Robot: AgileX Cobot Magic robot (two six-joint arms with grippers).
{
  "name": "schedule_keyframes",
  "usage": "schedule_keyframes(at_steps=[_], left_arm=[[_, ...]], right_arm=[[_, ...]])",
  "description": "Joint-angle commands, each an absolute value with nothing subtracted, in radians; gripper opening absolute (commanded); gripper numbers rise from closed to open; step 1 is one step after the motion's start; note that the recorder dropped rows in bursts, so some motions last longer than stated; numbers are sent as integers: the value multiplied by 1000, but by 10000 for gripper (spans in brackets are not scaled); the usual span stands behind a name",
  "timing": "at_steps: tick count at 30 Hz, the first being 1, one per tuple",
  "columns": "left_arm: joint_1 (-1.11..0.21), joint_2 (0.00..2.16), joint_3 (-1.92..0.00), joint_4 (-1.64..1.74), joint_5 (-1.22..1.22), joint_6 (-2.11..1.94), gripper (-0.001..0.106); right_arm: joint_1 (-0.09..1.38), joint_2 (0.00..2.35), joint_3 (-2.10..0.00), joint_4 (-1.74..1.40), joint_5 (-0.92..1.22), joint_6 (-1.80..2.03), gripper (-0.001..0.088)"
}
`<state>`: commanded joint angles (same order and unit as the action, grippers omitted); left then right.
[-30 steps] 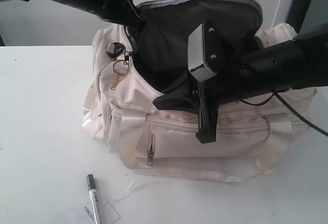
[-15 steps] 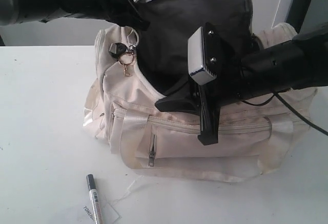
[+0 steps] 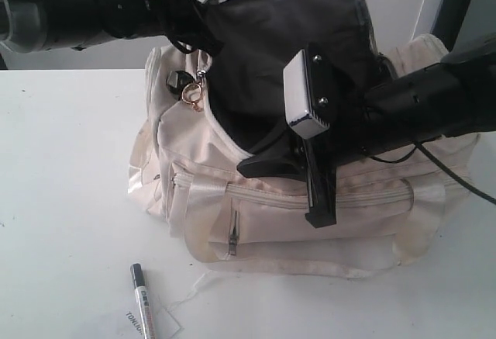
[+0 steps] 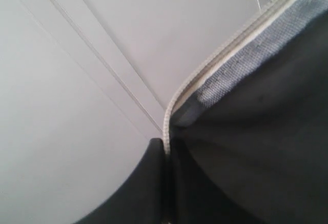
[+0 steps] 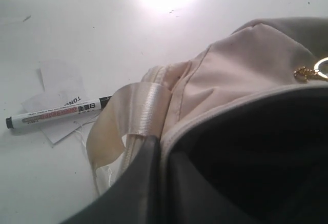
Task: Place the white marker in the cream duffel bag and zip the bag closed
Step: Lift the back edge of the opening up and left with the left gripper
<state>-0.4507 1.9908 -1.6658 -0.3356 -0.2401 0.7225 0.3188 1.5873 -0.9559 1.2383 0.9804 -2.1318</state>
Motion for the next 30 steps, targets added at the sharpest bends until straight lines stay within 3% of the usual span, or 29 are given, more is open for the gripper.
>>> schedule_keyframes(at_steps=[26,28,30], left_arm=[[-451,1991,-1666,-336,-240,723,0],[-451,1991,-1666,-336,-240,723,0],[-451,1991,-1666,-336,-240,723,0]], right_arm=[[319,1618,-956,1446,823,-2127,11],[319,1618,-956,1443,823,-2122,99],[319,1618,-956,1443,823,-2120,277]])
